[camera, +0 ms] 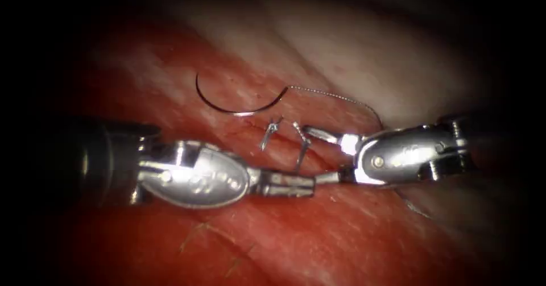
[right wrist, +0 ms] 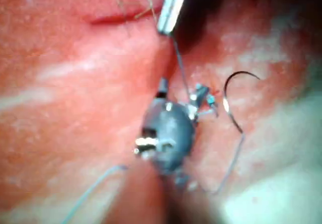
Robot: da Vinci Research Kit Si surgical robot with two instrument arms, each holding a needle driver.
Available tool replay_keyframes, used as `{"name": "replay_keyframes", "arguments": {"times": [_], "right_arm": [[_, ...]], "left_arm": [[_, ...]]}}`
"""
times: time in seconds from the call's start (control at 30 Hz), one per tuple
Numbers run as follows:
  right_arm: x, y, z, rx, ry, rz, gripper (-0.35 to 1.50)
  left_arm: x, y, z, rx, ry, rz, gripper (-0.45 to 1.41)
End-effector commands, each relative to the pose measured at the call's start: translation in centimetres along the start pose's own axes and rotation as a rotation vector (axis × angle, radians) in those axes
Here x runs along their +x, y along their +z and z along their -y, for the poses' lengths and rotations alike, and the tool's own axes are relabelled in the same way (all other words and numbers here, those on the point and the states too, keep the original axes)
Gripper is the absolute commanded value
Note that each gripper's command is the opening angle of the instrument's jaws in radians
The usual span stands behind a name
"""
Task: Wound Closure
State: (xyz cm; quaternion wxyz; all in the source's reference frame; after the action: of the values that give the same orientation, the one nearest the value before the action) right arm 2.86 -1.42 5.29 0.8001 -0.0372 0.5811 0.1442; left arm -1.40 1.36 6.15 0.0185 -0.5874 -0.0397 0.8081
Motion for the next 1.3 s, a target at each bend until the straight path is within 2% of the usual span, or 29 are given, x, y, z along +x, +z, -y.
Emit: {"name": "replay_keyframes", "arguments": {"times": [0.03, 0.37, 0.97, 1.3], "right_arm": [[-0.05, 0.14, 0.08, 0.000, -0.020, 0.001, 1.48], [-0.28, 0.37, 0.17, -0.007, -0.057, 0.012, 1.48], [-0.07, 0.52, 0.22, -0.010, -0.049, -0.028, 1.48], [-0.13, 0.58, 0.21, -0.016, -0.063, -0.028, 1.41]], "left_arm": [[-0.04, 0.07, -0.02, 0.001, -0.001, 0.000, -0.45], [-0.02, 0.11, -0.03, 0.004, -0.002, 0.002, -0.45], [-0.03, 0.15, -0.02, 0.006, -0.002, 0.004, -0.45], [-0.01, 0.14, -0.05, 0.006, -0.001, 0.004, -0.45]]}}
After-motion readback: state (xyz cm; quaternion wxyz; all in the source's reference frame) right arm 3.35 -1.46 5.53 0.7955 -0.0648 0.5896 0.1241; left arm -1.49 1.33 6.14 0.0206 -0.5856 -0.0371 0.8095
